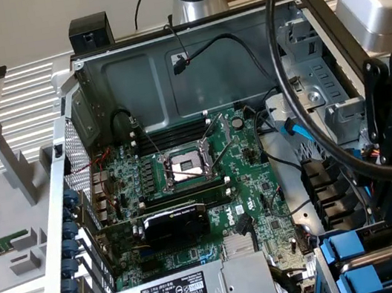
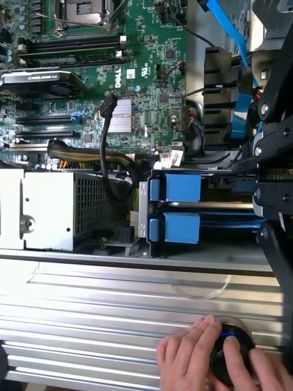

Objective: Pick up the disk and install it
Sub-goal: 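Insert the first disk wire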

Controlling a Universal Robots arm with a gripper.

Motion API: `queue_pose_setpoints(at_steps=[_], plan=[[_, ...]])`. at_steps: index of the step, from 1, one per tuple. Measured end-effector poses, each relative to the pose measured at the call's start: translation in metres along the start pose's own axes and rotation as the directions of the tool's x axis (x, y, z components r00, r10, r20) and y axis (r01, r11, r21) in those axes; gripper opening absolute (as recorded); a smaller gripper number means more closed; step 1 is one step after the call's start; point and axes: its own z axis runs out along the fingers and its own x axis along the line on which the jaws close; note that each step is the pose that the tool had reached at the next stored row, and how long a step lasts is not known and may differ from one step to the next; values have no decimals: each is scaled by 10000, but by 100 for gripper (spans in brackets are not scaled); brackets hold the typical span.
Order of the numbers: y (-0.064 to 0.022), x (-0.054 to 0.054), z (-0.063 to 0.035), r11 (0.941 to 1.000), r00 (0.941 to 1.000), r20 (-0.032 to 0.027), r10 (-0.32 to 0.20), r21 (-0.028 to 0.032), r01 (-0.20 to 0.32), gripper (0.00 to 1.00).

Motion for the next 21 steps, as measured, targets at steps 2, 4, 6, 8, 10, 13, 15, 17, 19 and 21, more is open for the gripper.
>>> queue_pose_setpoints(at_steps=[2,4,6,8,10,13,15,17,19,21], plan=[[0,0,0,10000,10000,5,32,-2,-32,17],[-1,1,0,10000,10000,14,79,-3,-79,17],[-1,3,0,9999,9999,26,149,-4,-149,17],[-1,6,0,9998,9997,39,222,-6,-222,17],[-1,9,0,9996,9995,51,298,-7,-298,17],[-1,11,0,9992,9992,70,403,-9,-403,17],[-1,11,-1,9990,9990,77,447,-10,-447,17],[-1,11,-1,9989,9989,80,458,-11,-458,17],[-1,11,-1,9989,9989,80,459,-11,-459,17],[-1,12,-1,9989,9989,80,460,-11,-460,17]])
